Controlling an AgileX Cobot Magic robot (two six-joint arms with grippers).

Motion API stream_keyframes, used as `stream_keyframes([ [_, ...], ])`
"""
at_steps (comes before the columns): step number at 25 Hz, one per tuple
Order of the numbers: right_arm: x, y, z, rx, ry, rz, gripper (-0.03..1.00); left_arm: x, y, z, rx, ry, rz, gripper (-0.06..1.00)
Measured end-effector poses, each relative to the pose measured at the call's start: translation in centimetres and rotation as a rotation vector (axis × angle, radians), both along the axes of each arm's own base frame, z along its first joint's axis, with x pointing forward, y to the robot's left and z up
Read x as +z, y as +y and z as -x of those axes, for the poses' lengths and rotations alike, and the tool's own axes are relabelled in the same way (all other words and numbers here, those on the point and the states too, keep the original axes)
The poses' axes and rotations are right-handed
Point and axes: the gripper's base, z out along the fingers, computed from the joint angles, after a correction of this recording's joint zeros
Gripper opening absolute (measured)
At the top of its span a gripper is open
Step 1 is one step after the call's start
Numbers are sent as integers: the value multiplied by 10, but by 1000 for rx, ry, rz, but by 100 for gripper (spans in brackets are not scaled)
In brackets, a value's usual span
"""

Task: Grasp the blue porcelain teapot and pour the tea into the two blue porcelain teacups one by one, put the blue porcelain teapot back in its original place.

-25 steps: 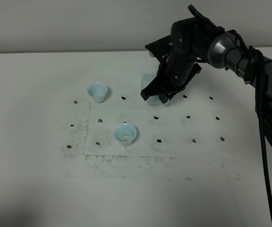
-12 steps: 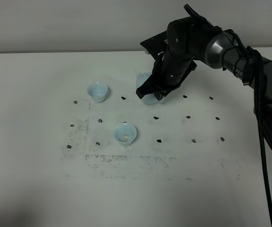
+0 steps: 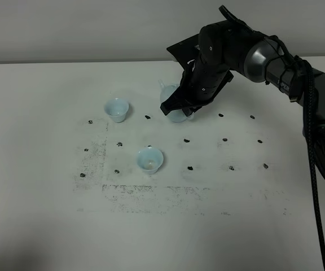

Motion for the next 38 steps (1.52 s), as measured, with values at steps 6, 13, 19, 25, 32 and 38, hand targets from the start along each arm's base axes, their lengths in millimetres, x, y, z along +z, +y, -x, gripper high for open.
stream_keyframes([
  [6, 0, 0, -1, -1, -9, -1, 8, 0, 0, 0, 0, 0, 0, 55],
  [13, 1, 0, -2, -3, -24, -6, 8, 0, 0, 0, 0, 0, 0, 55],
  [19, 3, 0, -2, -4, -32, -9, 8, 0, 0, 0, 0, 0, 0, 55],
  [25, 4, 0, -3, -5, -38, -10, 8, 0, 0, 0, 0, 0, 0, 55],
  [32, 5, 1, -4, -7, -61, -18, 8, 0, 0, 0, 0, 0, 0, 55],
  [38, 9, 1, -5, -8, -77, -25, 8, 0, 0, 0, 0, 0, 0, 55],
])
